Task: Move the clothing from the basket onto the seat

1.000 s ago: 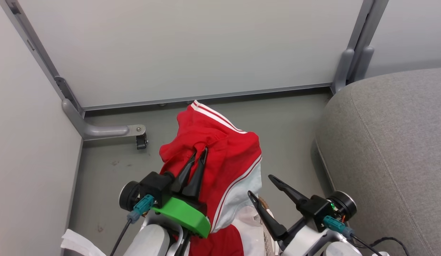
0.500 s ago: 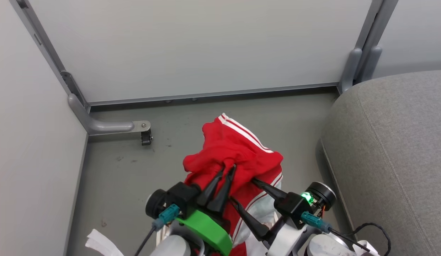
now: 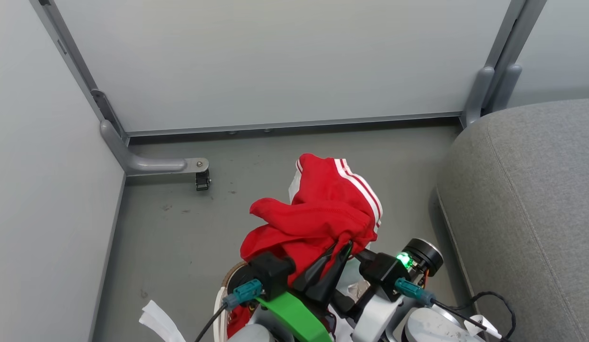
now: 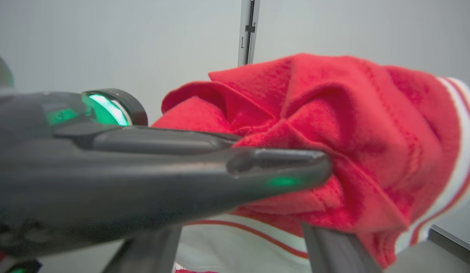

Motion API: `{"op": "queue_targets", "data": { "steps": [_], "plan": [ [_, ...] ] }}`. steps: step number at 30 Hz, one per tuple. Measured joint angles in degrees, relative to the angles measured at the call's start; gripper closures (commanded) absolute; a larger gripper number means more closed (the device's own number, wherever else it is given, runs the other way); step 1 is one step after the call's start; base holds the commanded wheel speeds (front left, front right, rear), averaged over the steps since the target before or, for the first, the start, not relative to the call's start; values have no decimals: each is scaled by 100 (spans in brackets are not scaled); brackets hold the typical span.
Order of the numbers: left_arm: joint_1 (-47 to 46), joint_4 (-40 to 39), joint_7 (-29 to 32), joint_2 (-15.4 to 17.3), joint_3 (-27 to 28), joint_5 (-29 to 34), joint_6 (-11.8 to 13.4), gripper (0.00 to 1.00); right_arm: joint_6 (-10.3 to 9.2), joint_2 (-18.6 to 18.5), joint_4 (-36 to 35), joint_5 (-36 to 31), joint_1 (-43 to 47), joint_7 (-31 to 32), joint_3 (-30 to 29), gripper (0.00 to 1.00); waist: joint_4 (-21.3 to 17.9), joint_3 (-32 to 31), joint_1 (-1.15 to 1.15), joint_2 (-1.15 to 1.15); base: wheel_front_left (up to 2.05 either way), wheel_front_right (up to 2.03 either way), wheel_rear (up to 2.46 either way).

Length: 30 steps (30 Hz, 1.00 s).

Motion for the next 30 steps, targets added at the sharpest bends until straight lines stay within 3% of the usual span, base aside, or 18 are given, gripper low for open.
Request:
{"op": "queue_targets", "data": {
  "steps": [3, 4, 6, 15, 16, 17, 18, 30],
  "plan": [
    [-80, -11, -1, 31, -91, -163, 0, 100, 0, 4, -52, -34, 6, 1, -69, 0, 10, 7, 0, 0, 0, 0, 0],
    [-119, -15, -2, 48, -124, -210, 0, 100, 0, 12, -81, -44, 15, 3, -118, 23, 13, 11, 0, 0, 0, 0, 0],
    [-157, -22, -5, 64, -177, -296, 0, 100, 0, 14, -134, -69, 44, 10, -169, 99, 22, 15, 0, 0, 0, 0, 0],
    [-194, -11, -16, 107, -197, -413, -2, 100, 3, 49, -279, -32, 218, 18, -399, 100, 74, 7, 0, 0, 0, 0, 0],
    [-191, -7, -13, 102, -145, -367, -11, 85, 3, 49, -291, -30, 230, 18, -417, 100, 77, 5, 0, 0, 0, 0, 0],
    [-184, -9, -3, 92, -66, -301, -20, 54, 3, 48, -297, -24, 233, 18, -443, 100, 78, 3, 0, 0, 0, 0, 0],
    [-182, 3, -3, 88, -15, -201, -20, 0, 3, 54, -302, -15, 236, 18, -469, 100, 76, 1, 0, 0, 0, 0, 0],
    [68, -153, 0, 122, 528, 784, -19, 0, 1, -16, -359, 66, 565, 0, -875, 100, -436, 14, 0, 0, 0, 0, 0]
  ]
}}
